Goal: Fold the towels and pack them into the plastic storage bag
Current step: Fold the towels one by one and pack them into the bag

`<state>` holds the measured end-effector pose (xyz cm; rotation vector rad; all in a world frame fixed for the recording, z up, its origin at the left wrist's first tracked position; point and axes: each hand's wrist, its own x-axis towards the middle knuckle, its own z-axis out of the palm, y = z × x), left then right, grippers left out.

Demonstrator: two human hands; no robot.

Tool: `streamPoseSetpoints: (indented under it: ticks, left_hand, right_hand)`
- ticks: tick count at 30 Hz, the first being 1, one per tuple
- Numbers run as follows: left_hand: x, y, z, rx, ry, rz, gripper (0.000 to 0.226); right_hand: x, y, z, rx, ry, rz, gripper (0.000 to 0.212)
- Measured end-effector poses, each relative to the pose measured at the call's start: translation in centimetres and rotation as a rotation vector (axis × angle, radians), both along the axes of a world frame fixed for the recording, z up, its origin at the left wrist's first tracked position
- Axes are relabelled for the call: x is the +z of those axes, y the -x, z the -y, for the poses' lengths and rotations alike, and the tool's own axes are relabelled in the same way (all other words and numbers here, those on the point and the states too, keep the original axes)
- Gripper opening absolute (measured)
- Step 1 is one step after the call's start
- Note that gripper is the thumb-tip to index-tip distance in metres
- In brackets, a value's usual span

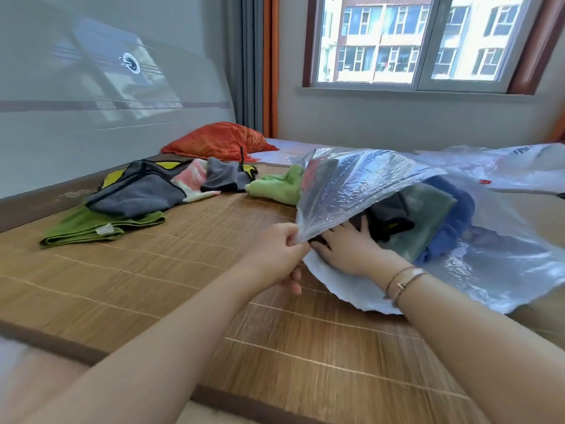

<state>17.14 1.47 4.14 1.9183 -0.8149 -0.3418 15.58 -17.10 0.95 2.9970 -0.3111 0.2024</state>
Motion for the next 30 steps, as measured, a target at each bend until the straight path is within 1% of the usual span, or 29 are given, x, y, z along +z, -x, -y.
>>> streamPoseSetpoints:
  ticks: [1,3,5,6,7,9,11,13,16,19,20,22,24,28,30]
  left_hand:
    - [0.0,0.2,-0.1,0.022,-0.001,-0.014,0.023]
    - [0.0,0.7,-0.7,0.056,-0.019,-0.02,0.032]
    - [0.1,0.9,-1.9,0.096,-0.068,0.01,0.042]
    - [0.0,1.0,-2.8,0.12,-0.089,0.036,0.046]
    - [0.0,0.8,-3.9,0.145,-0.1,0.06,0.049]
    - [-0.4,0.1,-6.5,0.212,-0.129,0.105,0.049]
    - [-1.1,-1.2,-9.6,0.302,-0.164,0.134,0.044]
    - [-1.8,-2.9,-12.9,0.391,-0.174,0.128,0.037]
    - [-2.7,-5.7,-17.7,0.5,-0.159,0.149,0.03]
    - [-4.2,-8.8,-22.4,0.542,-0.193,0.157,0.024]
    - [-4.9,-10.0,-24.0,0.559,-0.208,0.166,0.023]
    - [-6.1,-12.1,-26.3,0.606,-0.204,0.202,0.02]
    - [-7.1,-13.9,-27.4,0.644,-0.134,0.243,0.017]
    - [-8.3,-15.7,-27.6,0.688,-0.017,0.366,0.006]
    - [-9.0,-15.8,-27.8,0.71,0.051,0.413,0.003]
  right_hand:
    - [0.0,1.2,-0.7,0.039,-0.013,0.023,0.048]
    - [-0.2,4.0,-1.8,0.114,0.048,0.119,0.043]
    - [0.6,6.4,-3.4,0.191,0.094,0.252,0.048]
    - [1.1,7.2,-4.2,0.224,0.075,0.311,0.047]
    - [1.6,7.8,-5.2,0.263,0.055,0.362,0.041]
    - [2.5,8.5,-7.6,0.298,0.069,0.439,0.028]
    - [3.3,8.4,-10.4,0.331,0.067,0.491,0.024]
    - [3.7,7.1,-13.2,0.359,0.037,0.471,0.022]
    - [3.3,3.3,-16.6,0.408,-0.025,0.369,0.017]
    - [1.5,-1.5,-19.6,0.418,-0.196,0.267,0.013]
    - [0.8,-3.2,-20.6,0.41,-0.263,0.227,0.014]
    - [-0.5,-6.7,-22.6,0.398,-0.353,0.156,0.024]
    - [-1.4,-10.3,-24.4,0.39,-0.399,0.121,0.037]
    - [-2.5,-17.8,-27.3,0.414,-0.469,0.201,0.066]
    - [-2.9,-21.2,-28.7,0.434,-0.498,0.208,0.077]
